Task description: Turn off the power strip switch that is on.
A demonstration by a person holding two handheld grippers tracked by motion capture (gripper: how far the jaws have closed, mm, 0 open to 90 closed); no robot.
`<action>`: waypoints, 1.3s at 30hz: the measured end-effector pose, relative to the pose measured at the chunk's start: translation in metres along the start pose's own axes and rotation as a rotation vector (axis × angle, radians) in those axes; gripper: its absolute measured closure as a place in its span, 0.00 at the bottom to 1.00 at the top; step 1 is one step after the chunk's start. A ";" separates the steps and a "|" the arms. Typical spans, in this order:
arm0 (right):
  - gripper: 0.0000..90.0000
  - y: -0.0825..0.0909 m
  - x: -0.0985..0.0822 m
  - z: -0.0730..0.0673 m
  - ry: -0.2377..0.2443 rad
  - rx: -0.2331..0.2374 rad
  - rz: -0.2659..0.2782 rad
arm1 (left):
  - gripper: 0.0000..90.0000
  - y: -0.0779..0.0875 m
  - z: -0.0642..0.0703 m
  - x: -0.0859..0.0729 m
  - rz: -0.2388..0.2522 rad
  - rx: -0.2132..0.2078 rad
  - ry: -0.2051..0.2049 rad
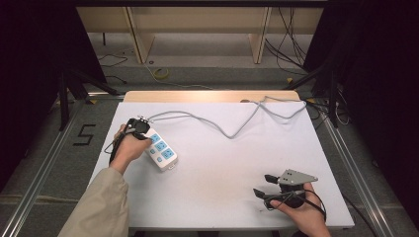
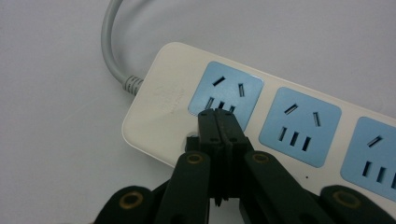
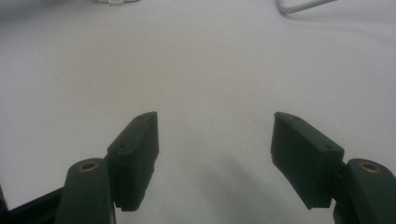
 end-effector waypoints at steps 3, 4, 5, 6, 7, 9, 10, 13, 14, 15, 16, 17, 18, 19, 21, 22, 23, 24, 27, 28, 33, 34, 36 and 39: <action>0.37 0.000 0.000 0.000 0.000 0.001 -0.001 | 1.00 0.000 0.000 0.000 0.002 -0.002 -0.001; 0.37 0.000 0.000 0.000 0.001 0.000 -0.001 | 1.00 0.000 0.000 0.000 0.002 -0.002 -0.001; 0.37 0.000 0.000 0.000 0.000 0.000 0.000 | 1.00 0.000 0.000 0.000 0.002 -0.001 -0.002; 0.37 0.000 0.000 0.000 0.000 0.000 0.000 | 1.00 0.000 0.000 0.000 0.001 0.000 -0.006; 0.37 0.000 0.000 0.000 0.000 0.000 0.000 | 1.00 0.000 0.000 0.000 0.001 0.000 -0.007; 0.37 0.000 0.000 0.000 0.000 0.000 0.000 | 1.00 0.002 0.001 0.001 0.022 -0.020 0.011; 0.37 0.000 0.000 0.000 -0.001 0.000 0.000 | 1.00 0.002 0.003 0.001 0.012 -0.031 0.010; 0.37 0.000 0.000 0.000 0.000 0.000 0.000 | 1.00 0.001 0.006 0.002 0.013 0.024 -0.050; 0.37 0.000 0.000 0.000 0.000 0.000 0.000 | 1.00 0.001 0.008 0.003 0.011 0.031 -0.056; 0.37 0.000 0.000 0.000 -0.001 -0.001 0.001 | 1.00 0.001 0.008 0.003 0.017 0.022 -0.049; 0.37 0.000 0.000 0.000 -0.002 -0.002 0.001 | 1.00 0.001 0.008 0.003 0.025 0.005 -0.034; 0.37 0.001 0.000 0.000 -0.002 -0.002 0.002 | 1.00 0.002 0.008 0.003 0.031 0.002 -0.027; 0.37 0.001 0.000 0.001 -0.002 -0.002 0.003 | 1.00 0.003 0.006 0.003 0.038 0.011 -0.026; 0.37 0.001 0.000 0.001 -0.002 -0.002 0.003 | 1.00 0.005 0.005 0.003 0.046 0.016 -0.024; 0.37 0.000 0.000 0.001 -0.005 -0.001 0.001 | 1.00 0.010 0.003 0.004 0.071 0.023 -0.011; 0.37 0.000 0.000 0.001 -0.004 0.000 0.000 | 1.00 0.012 0.002 0.004 0.086 0.031 -0.008; 0.37 0.000 0.000 0.000 -0.004 0.000 0.000 | 1.00 0.014 0.001 0.004 0.094 0.030 -0.009; 0.37 0.000 0.000 0.000 -0.003 0.000 0.000 | 1.00 0.016 0.001 0.003 0.104 0.032 -0.005; 0.37 0.000 0.000 0.000 0.000 -0.001 -0.001 | 1.00 0.021 0.000 0.002 0.125 0.033 -0.004; 0.37 0.000 0.000 0.000 -0.001 -0.001 -0.001 | 1.00 0.023 0.000 0.002 0.133 0.033 -0.004; 0.37 0.000 0.000 0.000 -0.003 -0.003 0.000 | 1.00 0.034 0.004 0.003 0.182 0.026 -0.015; 0.37 0.000 0.000 0.000 -0.003 -0.003 0.001 | 1.00 0.037 0.005 0.003 0.195 0.024 -0.016; 0.37 0.000 0.000 0.001 -0.004 -0.003 0.001 | 1.00 0.042 0.008 0.003 0.222 0.022 -0.024; 0.37 0.000 0.000 0.000 -0.005 -0.003 0.000 | 0.99 0.049 0.013 0.003 0.258 0.015 -0.032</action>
Point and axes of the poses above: each handheld gripper's, and its own axes: y roughly backward along the jaws, x roughly out of its top, z roughly to its right, the point moved 4 cm from there along -y, roughly forward along the jaws, and after that the axes turned 6 degrees about -y, right-handed, at the moved point
